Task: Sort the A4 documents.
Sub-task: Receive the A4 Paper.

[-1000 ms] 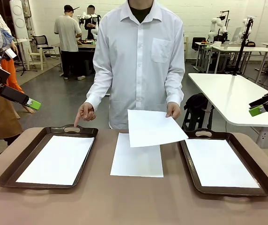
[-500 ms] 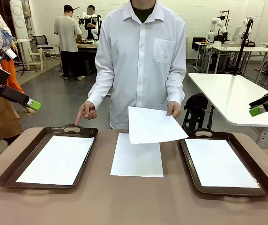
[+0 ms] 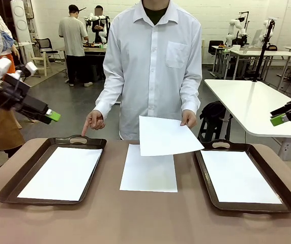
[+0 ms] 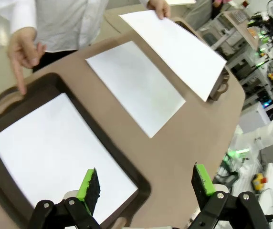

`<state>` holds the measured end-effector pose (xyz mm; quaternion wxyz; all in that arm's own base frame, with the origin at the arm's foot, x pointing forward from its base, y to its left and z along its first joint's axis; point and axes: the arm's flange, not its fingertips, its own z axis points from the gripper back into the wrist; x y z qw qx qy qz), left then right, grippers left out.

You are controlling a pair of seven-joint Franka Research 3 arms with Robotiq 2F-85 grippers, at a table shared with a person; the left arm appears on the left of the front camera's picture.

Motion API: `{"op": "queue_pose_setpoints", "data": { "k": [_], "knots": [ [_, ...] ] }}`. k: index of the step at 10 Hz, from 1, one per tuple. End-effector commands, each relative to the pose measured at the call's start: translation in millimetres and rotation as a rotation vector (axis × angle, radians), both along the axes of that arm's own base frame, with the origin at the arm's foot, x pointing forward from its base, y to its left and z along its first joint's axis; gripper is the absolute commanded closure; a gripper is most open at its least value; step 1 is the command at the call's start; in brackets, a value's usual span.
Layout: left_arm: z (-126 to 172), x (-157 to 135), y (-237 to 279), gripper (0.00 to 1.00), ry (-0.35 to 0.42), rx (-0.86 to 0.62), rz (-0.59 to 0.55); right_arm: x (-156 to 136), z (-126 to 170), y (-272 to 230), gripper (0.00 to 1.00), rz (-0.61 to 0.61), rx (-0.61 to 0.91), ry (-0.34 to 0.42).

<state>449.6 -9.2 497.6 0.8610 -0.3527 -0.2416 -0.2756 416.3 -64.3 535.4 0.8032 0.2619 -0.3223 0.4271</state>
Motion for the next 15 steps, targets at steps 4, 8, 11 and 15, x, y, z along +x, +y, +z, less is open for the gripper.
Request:
{"op": "queue_pose_setpoints", "data": {
  "k": [4, 8, 11, 15],
  "knots": [
    [-65, 77, -68, 0.0, 0.349, -0.318, -0.027, 0, -1, 0, 0.0, 0.007, -0.003, -0.006],
    [-104, 109, -106, 0.0, 0.462, -0.442, 0.035, 0, -1, 0, 0.0, 0.007, -0.003, -0.006],
    [-124, 135, -141, 0.0, 0.51, -0.451, 0.067, 0, -1, 0, 0.0, 0.007, -0.003, -0.006],
    [-143, 164, -168, 0.0, 0.563, -0.457, 0.075, 0, -1, 0, 0.0, 0.007, -0.003, -0.006]
  ]
}}
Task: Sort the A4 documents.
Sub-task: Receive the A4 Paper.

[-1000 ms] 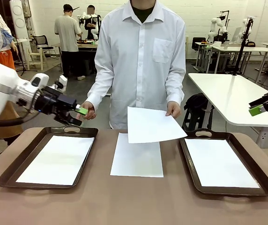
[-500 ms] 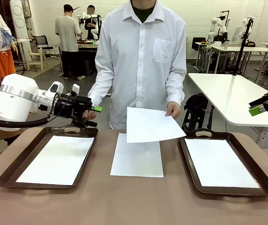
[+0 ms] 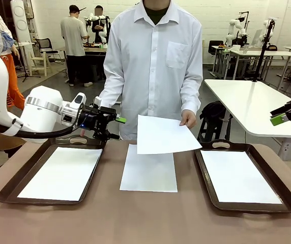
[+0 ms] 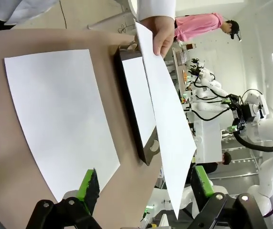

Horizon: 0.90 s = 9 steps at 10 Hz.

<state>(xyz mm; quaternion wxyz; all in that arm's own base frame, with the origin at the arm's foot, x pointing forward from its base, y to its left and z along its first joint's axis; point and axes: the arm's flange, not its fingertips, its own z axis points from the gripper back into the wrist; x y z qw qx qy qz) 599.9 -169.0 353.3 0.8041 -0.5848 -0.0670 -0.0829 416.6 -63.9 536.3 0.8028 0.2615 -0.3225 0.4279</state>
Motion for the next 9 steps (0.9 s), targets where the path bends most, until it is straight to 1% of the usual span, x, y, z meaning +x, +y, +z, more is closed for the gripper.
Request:
{"op": "queue_pose_setpoints", "data": {
  "k": [1, 3, 6, 8, 9],
  "knots": [
    [-1, 19, -15, 0.0, 0.022, -0.035, 0.003, 0, -2, 0, 0.0, 0.006, -0.002, -0.005],
    [-1, 22, -30, 0.0, 0.041, -0.07, -0.01, 0, -2, 0, 0.0, 0.006, -0.002, -0.005],
    [-4, 26, -42, 0.0, 0.103, -0.121, 0.018, 0, -2, 0, 0.0, 0.006, -0.002, -0.005],
    [-9, 23, -55, 0.0, 0.154, -0.119, 0.007, 0, -2, 0, 0.0, 0.006, -0.002, -0.005],
    [-11, 21, -61, 0.0, 0.161, -0.114, 0.013, 0, -2, 0, 0.0, 0.006, -0.002, -0.005]
  ]
}}
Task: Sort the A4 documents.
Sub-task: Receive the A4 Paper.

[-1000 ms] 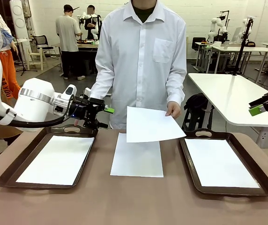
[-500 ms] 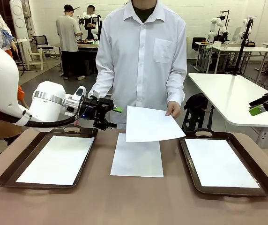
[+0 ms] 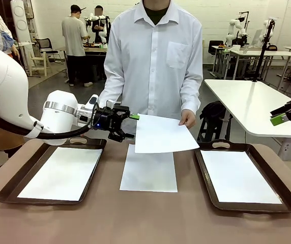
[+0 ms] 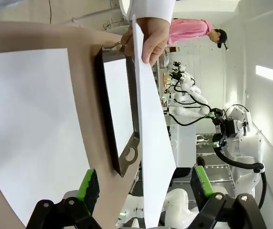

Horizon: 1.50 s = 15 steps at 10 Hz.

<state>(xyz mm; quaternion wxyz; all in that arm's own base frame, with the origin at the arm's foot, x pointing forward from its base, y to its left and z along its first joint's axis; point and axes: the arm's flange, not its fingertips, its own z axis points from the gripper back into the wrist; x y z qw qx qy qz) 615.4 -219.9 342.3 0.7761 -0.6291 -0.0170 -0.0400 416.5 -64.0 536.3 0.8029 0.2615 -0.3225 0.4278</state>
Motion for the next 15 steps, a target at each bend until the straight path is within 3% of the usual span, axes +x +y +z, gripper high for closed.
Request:
{"op": "queue_pose_setpoints", "data": {
  "k": [1, 8, 10, 11, 12, 13, 14, 15],
  "knots": [
    [-1, 4, -15, 0.0, 0.029, -0.013, 0.015, 0, -2, 0, 0.0, 0.006, -0.002, -0.005],
    [-18, -11, -32, 0.0, 0.019, -0.074, 0.101, 0, -2, 0, 0.0, 0.006, -0.002, -0.005],
    [-18, -17, -34, 0.0, -0.036, -0.081, 0.062, 0, -2, 0, 0.0, 0.006, -0.002, -0.005],
    [-18, -17, -36, 0.15, -0.052, -0.07, 0.052, 0, -2, 0, 0.0, 0.006, -0.002, -0.005],
    [-18, -18, -36, 0.2, -0.056, -0.071, 0.053, 0, -2, 0, 0.0, 0.006, -0.002, -0.005],
    [-17, -18, -36, 0.35, -0.06, -0.064, 0.056, 0, -2, 0, 0.0, 0.006, -0.002, -0.005],
    [-17, -18, -35, 0.4, -0.061, -0.061, 0.059, 0, -2, 0, 0.0, 0.006, -0.002, -0.005],
    [-16, -17, -34, 0.55, -0.061, -0.06, 0.068, 0, -2, 0, 0.0, 0.006, -0.002, -0.005]
  ]
}}
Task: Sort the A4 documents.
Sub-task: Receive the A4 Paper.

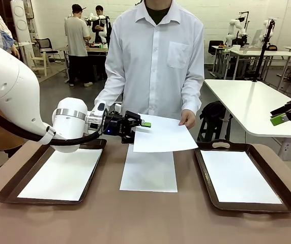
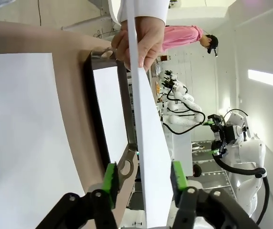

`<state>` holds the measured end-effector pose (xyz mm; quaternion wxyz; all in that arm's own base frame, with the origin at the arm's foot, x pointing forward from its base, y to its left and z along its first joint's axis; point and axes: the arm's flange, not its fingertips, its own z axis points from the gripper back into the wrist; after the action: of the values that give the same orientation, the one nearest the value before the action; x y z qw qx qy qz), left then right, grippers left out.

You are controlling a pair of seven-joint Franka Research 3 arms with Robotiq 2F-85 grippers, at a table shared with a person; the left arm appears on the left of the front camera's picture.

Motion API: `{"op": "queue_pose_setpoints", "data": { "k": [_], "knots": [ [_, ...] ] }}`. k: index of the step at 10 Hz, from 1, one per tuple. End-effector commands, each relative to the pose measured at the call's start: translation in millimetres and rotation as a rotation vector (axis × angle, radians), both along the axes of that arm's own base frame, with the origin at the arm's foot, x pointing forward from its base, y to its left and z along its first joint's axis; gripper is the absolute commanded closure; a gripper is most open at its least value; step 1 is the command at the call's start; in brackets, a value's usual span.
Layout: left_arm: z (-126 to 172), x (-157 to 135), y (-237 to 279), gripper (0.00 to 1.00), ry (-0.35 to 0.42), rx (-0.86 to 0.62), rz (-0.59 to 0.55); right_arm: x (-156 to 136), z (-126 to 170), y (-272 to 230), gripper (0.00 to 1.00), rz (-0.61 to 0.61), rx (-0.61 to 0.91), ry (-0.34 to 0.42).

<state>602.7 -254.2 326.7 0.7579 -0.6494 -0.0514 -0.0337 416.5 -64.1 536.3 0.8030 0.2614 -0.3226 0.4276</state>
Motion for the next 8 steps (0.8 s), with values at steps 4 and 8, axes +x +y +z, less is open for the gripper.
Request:
{"op": "queue_pose_setpoints", "data": {
  "k": [4, 8],
  "knots": [
    [0.0, -2.2, 3.6, 0.95, -0.027, 0.008, 0.032, -0.4, -1.6, 0.1, 0.0, 0.007, -0.002, -0.005],
    [1.7, -0.1, 3.3, 1.0, -0.038, 0.016, 0.008, -0.4, -1.6, 0.1, 0.0, 0.007, -0.002, -0.005]
  ]
}}
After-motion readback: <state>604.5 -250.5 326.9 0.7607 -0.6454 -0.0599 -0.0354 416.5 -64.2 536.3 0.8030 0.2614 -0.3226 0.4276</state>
